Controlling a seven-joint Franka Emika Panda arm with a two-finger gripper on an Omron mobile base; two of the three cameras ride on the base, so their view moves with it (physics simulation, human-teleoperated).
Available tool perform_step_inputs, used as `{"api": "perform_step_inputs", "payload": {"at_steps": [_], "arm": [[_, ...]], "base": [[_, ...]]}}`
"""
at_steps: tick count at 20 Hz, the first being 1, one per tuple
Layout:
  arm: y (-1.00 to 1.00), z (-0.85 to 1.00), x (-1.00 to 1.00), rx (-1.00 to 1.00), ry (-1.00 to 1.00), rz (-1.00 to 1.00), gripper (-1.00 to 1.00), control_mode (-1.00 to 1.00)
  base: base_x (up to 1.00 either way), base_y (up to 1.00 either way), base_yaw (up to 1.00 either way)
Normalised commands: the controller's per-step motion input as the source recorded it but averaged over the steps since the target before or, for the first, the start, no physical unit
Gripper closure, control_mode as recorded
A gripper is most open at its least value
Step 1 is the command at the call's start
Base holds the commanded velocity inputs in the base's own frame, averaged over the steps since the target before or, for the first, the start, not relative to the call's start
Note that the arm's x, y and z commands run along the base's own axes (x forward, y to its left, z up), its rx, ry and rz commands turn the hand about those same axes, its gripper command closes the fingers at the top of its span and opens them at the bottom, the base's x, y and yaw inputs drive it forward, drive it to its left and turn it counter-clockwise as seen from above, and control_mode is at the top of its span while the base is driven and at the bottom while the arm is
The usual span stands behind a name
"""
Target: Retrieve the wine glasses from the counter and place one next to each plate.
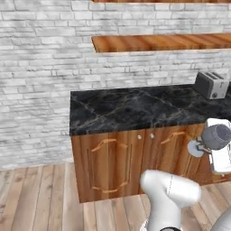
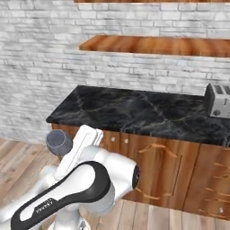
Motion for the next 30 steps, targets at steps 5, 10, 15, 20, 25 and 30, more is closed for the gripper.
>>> {"api": "perform_step_inputs", "payload": {"at_steps": [5, 10, 15, 20, 25, 30], "arm": [[0.0, 0.0, 0.0, 0.0, 0.0, 0.0, 1.0, 1.0], [0.0, 0.0, 0.0, 0.0, 0.0, 0.0, 1.0, 1.0], [0.0, 0.0, 0.0, 0.0, 0.0, 0.0, 1.0, 1.0], [0.0, 0.0, 0.0, 0.0, 0.0, 0.0, 1.0, 1.0], [0.0, 0.0, 0.0, 0.0, 0.0, 0.0, 1.0, 1.0], [0.0, 0.0, 0.0, 0.0, 0.0, 0.0, 1.0, 1.0]], "base": [[-0.12, 0.76, 0.78], [0.0, 0.23, 1.0], [0.0, 0.12, 1.0], [0.0, 0.11, 0.97], [-0.03, 0.38, 0.88], [0.07, 0.02, 0.85]]}}
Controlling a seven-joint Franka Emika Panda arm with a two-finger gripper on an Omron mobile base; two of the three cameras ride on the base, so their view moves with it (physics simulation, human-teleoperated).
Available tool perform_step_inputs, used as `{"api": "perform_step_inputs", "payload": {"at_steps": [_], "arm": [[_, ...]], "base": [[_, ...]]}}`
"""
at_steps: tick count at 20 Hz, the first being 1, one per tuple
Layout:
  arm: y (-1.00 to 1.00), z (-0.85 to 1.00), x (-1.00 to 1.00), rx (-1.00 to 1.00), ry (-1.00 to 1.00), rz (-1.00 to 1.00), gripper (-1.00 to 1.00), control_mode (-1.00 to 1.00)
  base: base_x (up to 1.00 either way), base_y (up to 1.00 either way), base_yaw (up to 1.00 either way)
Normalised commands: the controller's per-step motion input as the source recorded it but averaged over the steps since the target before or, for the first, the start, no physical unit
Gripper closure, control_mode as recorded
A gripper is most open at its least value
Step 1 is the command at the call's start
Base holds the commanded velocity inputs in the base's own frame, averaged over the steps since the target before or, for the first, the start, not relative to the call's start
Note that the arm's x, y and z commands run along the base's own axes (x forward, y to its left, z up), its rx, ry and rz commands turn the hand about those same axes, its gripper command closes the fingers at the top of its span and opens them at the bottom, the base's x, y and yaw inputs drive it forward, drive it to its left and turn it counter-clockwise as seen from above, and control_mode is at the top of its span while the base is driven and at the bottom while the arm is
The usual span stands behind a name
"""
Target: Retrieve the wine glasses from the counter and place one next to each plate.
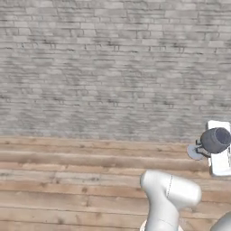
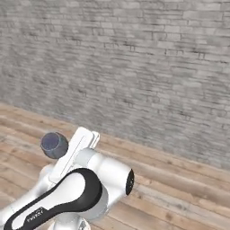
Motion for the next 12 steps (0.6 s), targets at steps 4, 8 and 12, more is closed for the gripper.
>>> {"api": "perform_step_inputs", "payload": {"at_steps": [4, 8, 12], "arm": [[0.0, 0.0, 0.0, 0.0, 0.0, 0.0, 1.0, 1.0], [0.0, 0.0, 0.0, 0.0, 0.0, 0.0, 1.0, 1.0], [0.0, 0.0, 0.0, 0.0, 0.0, 0.0, 1.0, 1.0]], "base": [[-0.08, 0.03, 0.91], [0.0, 0.04, 1.0], [0.68, -0.07, 0.77]]}}
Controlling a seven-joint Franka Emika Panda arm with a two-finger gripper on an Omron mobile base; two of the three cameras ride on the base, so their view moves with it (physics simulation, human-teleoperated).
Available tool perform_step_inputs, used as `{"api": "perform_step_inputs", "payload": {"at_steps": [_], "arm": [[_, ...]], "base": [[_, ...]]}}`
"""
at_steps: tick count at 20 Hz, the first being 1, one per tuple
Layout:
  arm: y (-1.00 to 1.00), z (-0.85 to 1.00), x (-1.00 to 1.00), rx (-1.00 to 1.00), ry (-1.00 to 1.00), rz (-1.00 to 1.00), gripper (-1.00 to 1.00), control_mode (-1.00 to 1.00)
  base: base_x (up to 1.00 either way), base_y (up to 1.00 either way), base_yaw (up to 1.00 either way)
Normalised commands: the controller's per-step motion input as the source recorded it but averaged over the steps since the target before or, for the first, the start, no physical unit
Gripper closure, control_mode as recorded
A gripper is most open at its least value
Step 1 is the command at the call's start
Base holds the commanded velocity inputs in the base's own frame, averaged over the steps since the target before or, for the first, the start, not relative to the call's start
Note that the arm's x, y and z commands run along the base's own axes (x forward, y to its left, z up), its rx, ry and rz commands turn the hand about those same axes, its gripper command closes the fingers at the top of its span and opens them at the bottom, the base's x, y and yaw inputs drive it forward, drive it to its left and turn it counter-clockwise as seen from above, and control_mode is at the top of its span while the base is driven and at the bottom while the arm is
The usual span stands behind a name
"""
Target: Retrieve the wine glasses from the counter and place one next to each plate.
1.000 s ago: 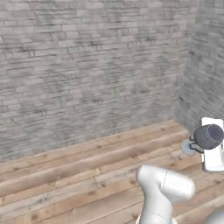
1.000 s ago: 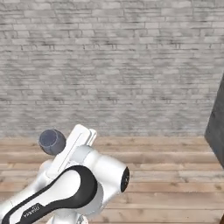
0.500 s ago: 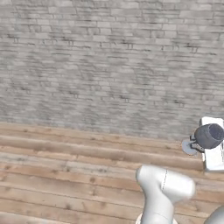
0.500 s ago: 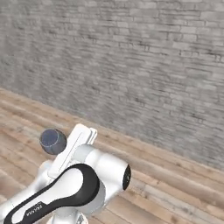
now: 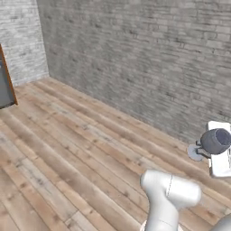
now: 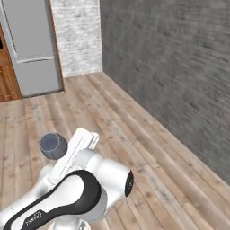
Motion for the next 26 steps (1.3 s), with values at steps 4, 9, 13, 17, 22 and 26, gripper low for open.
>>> {"api": "perform_step_inputs", "payload": {"at_steps": [4, 9, 13, 17, 22, 26], "arm": [[0.0, 0.0, 0.0, 0.0, 0.0, 0.0, 1.0, 1.0], [0.0, 0.0, 0.0, 0.0, 0.0, 0.0, 1.0, 1.0], [0.0, 0.0, 0.0, 0.0, 0.0, 0.0, 1.0, 1.0], [0.0, 0.0, 0.0, 0.0, 0.0, 0.0, 1.0, 1.0], [0.0, 0.0, 0.0, 0.0, 0.0, 0.0, 1.0, 1.0], [0.0, 0.0, 0.0, 0.0, 0.0, 0.0, 1.0, 1.0]], "base": [[1.0, -0.31, 0.32], [1.0, -0.23, 0.27], [0.94, -0.05, 0.71], [0.33, 0.0, 1.0], [0.41, 0.0, 0.99], [0.82, -0.19, 0.81]]}}
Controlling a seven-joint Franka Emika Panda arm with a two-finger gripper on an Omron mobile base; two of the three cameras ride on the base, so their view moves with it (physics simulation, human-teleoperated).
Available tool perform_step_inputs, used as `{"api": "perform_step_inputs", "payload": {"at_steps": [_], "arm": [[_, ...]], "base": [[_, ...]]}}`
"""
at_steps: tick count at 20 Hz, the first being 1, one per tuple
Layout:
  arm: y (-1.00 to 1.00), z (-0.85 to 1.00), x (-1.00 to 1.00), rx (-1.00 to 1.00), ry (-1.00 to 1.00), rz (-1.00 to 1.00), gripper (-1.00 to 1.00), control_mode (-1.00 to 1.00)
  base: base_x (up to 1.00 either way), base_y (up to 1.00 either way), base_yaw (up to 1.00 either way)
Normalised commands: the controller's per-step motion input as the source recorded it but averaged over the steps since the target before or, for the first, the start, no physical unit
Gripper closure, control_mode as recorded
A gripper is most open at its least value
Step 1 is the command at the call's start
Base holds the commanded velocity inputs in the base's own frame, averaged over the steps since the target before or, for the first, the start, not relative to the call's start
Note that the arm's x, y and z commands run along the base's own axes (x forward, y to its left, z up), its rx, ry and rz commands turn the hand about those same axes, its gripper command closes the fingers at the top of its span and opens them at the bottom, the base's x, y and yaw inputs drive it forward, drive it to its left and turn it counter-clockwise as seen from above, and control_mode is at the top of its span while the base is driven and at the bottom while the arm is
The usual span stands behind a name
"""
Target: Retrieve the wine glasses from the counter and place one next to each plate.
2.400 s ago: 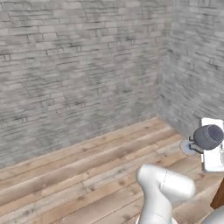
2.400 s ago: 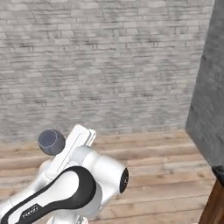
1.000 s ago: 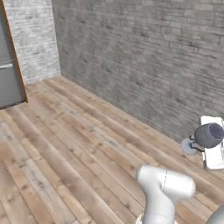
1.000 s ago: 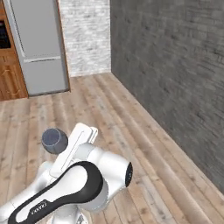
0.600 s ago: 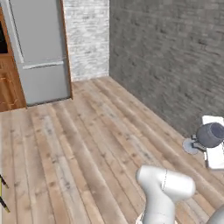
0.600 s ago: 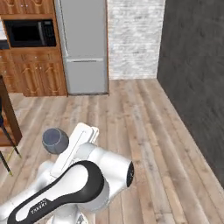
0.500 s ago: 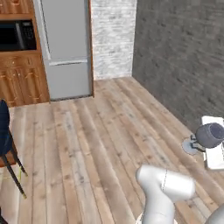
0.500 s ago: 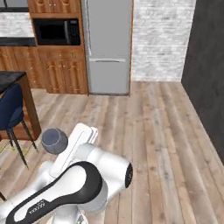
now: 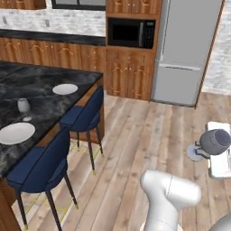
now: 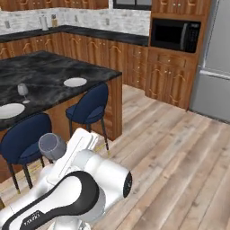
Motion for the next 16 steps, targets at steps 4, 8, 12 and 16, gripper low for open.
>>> {"api": "perform_step_inputs", "payload": {"at_steps": [4, 8, 12, 16], "arm": [[0.0, 0.0, 0.0, 0.0, 0.0, 0.0, 1.0, 1.0], [0.0, 0.0, 0.0, 0.0, 0.0, 0.0, 1.0, 1.0], [0.0, 0.0, 0.0, 0.0, 0.0, 0.0, 1.0, 1.0], [0.0, 0.0, 0.0, 0.0, 0.0, 0.0, 1.0, 1.0]], "base": [[1.0, -0.7, 0.47], [1.0, -0.5, 0.42], [1.0, -0.5, 0.44], [1.0, -0.67, 0.46]]}}
